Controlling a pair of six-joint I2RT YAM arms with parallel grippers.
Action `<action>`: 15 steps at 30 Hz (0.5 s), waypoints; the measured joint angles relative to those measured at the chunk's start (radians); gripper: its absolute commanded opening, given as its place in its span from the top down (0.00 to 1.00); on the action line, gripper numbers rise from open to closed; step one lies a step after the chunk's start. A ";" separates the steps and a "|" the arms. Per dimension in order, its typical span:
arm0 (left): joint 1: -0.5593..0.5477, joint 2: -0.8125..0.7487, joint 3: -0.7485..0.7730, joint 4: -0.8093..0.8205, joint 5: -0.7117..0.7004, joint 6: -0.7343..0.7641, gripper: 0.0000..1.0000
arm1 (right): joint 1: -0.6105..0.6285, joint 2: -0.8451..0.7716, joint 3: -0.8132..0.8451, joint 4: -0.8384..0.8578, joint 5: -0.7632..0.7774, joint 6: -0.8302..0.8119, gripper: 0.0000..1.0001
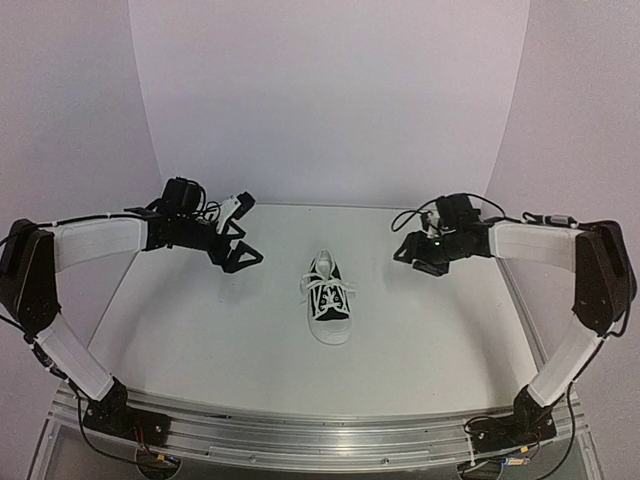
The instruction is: Tie the shoes
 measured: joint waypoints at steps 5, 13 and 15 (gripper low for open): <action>0.033 -0.110 -0.260 0.273 -0.171 -0.188 0.00 | -0.154 -0.276 -0.308 0.196 0.173 -0.158 0.27; 0.192 -0.356 -0.719 0.536 -0.404 -0.333 0.00 | -0.233 -0.704 -0.722 0.442 0.327 -0.370 0.23; 0.217 -0.429 -0.801 0.552 -0.429 -0.334 0.00 | -0.233 -0.778 -0.806 0.482 0.337 -0.395 0.21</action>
